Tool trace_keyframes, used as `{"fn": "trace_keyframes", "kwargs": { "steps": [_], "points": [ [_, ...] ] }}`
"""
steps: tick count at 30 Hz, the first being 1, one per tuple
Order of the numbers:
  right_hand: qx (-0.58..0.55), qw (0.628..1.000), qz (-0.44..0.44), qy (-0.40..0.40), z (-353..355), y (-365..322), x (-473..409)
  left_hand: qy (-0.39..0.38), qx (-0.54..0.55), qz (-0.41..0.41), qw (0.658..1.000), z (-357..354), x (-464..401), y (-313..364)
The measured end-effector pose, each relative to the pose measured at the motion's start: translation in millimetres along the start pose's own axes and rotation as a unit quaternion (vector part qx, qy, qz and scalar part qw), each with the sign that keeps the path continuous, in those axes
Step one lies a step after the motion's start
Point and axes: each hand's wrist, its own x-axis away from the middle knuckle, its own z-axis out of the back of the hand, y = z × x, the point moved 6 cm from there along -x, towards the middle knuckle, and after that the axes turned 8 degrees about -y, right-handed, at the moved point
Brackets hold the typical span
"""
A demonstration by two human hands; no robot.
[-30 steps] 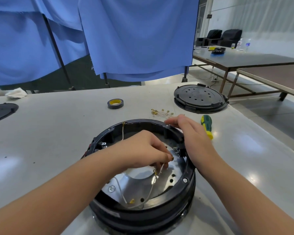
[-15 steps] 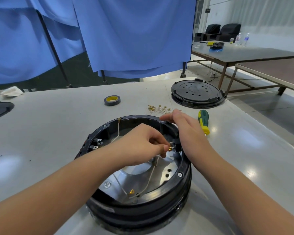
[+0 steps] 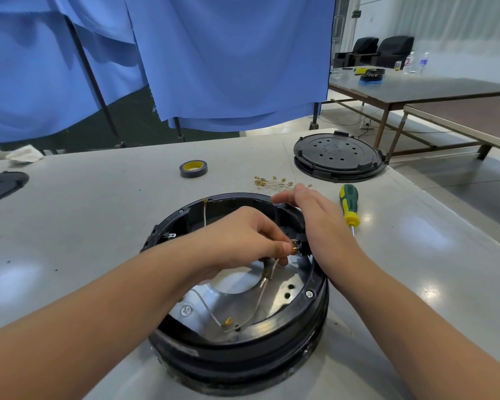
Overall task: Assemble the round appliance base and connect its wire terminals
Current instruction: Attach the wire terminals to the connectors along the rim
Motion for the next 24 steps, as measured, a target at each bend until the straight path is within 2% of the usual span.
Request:
{"fn": "trace_keyframes", "kwargs": {
  "steps": [17, 21, 24],
  "points": [
    [0.015, 1.000, -0.001, 0.000, 0.6, 2.4, -1.4, -0.024, -0.001, 0.009, 1.000, 0.2, -2.2, 0.7],
    [0.019, 1.000, 0.003, 0.006, 2.9, 3.1, -1.8, -0.019, -0.065, 0.002, 0.998, 7.7, 3.0, 3.9],
    [0.019, 1.000, 0.003, 0.011, 6.8, 2.1, -2.9, 0.042, -0.125, -0.021, 0.991, 24.0, 15.1, 1.0]
  ]
}}
